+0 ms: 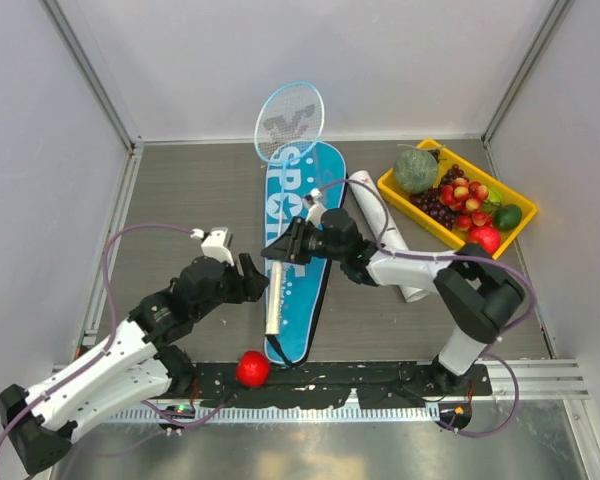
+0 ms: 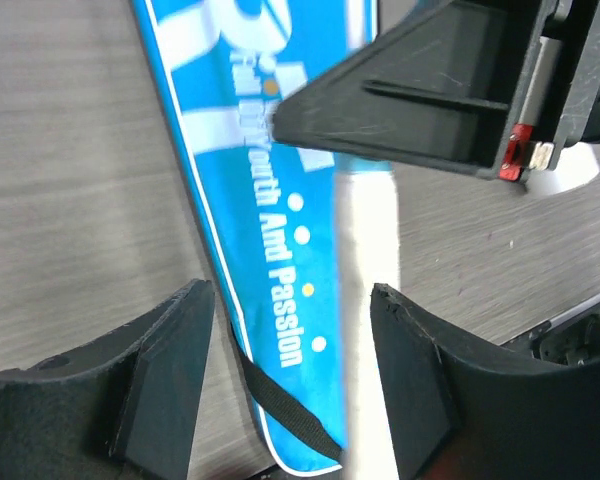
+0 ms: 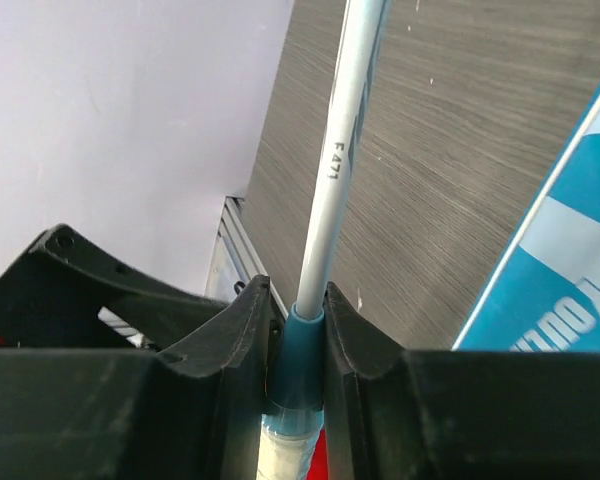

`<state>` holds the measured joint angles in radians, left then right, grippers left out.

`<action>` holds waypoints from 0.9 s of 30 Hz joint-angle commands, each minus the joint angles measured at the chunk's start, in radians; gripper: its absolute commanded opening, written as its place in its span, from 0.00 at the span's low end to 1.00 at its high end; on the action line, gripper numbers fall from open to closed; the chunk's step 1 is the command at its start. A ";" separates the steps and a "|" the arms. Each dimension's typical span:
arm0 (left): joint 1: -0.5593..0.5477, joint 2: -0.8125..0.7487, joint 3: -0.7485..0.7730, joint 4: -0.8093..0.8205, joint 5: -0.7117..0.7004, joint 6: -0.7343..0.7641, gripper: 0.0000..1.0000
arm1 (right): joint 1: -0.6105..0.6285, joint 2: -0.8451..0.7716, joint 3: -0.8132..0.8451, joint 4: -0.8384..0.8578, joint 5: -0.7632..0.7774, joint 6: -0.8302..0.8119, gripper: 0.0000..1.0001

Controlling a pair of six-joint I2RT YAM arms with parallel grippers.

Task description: Pack up the badminton gear

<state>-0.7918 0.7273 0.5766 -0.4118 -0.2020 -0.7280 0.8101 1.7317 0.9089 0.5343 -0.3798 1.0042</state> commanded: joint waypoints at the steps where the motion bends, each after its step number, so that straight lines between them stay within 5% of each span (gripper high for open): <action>1: 0.006 -0.077 0.086 -0.039 -0.031 0.136 0.67 | -0.081 -0.178 -0.053 0.009 -0.068 -0.052 0.05; 9: -0.021 0.041 0.164 -0.088 0.038 0.179 0.62 | -0.204 -0.535 -0.240 -0.189 -0.117 -0.140 0.05; 19: -0.245 0.404 0.288 0.008 -0.092 0.125 0.60 | -0.235 -1.082 -0.383 -0.669 0.010 -0.233 0.05; 27: -0.377 0.679 0.416 0.004 -0.187 0.099 0.65 | -0.238 -1.350 -0.354 -0.931 0.116 -0.276 0.05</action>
<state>-1.1263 1.3155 0.9127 -0.4450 -0.3122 -0.6067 0.5781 0.4667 0.5110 -0.2745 -0.3393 0.7895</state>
